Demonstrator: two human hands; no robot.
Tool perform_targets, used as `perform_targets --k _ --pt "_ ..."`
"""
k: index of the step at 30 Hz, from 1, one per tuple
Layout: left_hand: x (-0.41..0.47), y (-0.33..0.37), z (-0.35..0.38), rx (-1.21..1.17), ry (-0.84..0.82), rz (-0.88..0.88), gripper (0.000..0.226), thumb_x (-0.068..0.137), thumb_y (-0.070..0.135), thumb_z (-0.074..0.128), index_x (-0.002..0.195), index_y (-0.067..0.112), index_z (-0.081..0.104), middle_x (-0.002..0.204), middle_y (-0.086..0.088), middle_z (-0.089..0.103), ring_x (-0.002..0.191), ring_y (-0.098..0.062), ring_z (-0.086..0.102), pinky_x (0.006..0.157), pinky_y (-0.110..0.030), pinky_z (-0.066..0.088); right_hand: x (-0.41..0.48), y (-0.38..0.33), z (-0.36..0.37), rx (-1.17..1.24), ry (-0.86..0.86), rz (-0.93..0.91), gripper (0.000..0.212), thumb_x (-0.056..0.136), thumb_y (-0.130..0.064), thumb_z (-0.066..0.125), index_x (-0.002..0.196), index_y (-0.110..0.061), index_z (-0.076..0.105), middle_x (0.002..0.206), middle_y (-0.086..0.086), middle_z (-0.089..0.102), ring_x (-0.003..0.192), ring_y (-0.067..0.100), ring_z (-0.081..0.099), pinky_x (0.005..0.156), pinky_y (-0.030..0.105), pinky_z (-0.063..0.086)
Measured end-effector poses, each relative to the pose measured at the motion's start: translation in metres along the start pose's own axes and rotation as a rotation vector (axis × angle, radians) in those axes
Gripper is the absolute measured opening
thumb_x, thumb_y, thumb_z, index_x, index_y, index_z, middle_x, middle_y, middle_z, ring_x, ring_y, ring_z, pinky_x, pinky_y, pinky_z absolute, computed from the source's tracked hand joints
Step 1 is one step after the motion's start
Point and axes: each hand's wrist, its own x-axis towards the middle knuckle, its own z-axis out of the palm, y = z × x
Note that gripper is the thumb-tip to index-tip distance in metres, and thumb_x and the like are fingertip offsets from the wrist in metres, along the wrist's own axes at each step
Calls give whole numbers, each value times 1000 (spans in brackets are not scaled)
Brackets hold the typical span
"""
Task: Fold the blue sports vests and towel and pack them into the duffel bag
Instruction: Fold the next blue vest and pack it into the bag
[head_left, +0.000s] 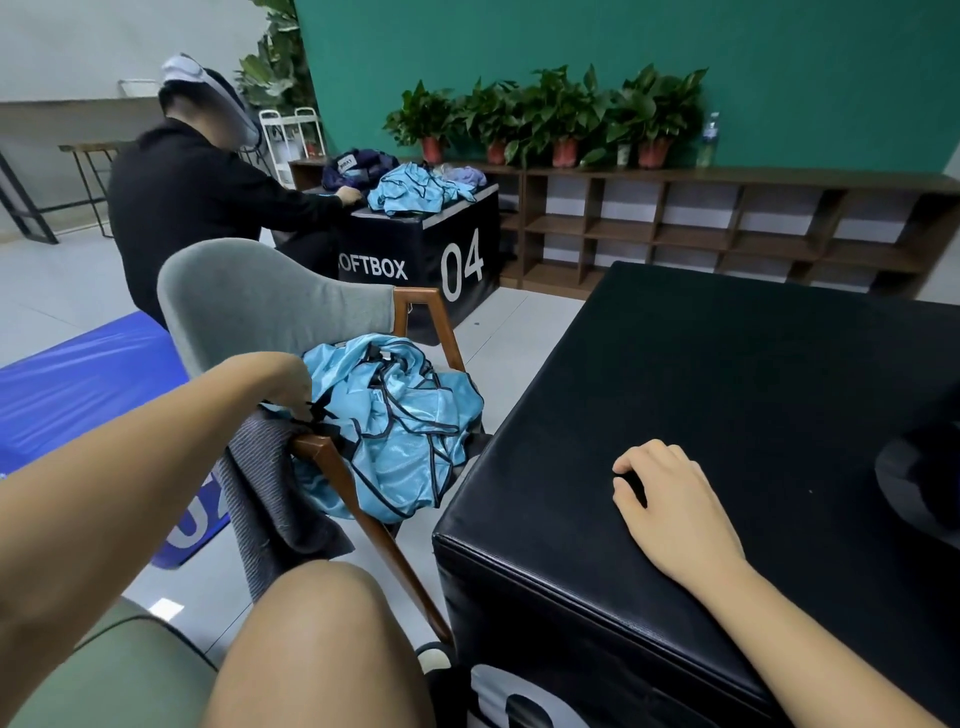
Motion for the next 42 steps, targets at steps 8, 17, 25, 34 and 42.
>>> perform_targets --k 8,17,25,34,42 --pt "-7 -35 -6 -285 295 -65 28 93 40 75 98 13 81 85 -3 72 82 -25 66 81 -39 59 0 1 1 -16 21 -2 5 104 -28 58 105 -32 61 105 -21 52 97 6 45 90 29 40" --pt "-60 -43 -65 -779 654 14 18 98 26 73 86 13 75 81 -7 72 82 -29 67 71 -35 47 0 2 1 -36 8 -18 4 103 -30 58 104 -35 59 102 -23 50 97 5 47 92 29 40" --pt "-147 -26 -139 -963 857 181 13 99 21 71 94 12 79 92 -6 77 88 -32 73 82 -39 61 -5 -27 -28 125 -89 53 14 103 -35 59 117 -37 59 110 -24 57 113 4 53 101 32 44" --pt "-247 -3 -206 -1101 965 345 12 100 23 69 95 13 75 91 -12 78 69 -23 67 67 -34 58 -18 -92 -98 288 -39 21 14 100 -36 61 114 -36 61 107 -21 62 105 -1 58 95 31 53" --pt "-331 21 -250 -1160 1026 528 12 98 21 69 95 13 77 92 -8 77 74 -18 64 74 -34 57 -25 -138 -155 402 -37 90 41 88 -61 75 114 -29 68 107 -15 67 98 3 64 90 30 57"
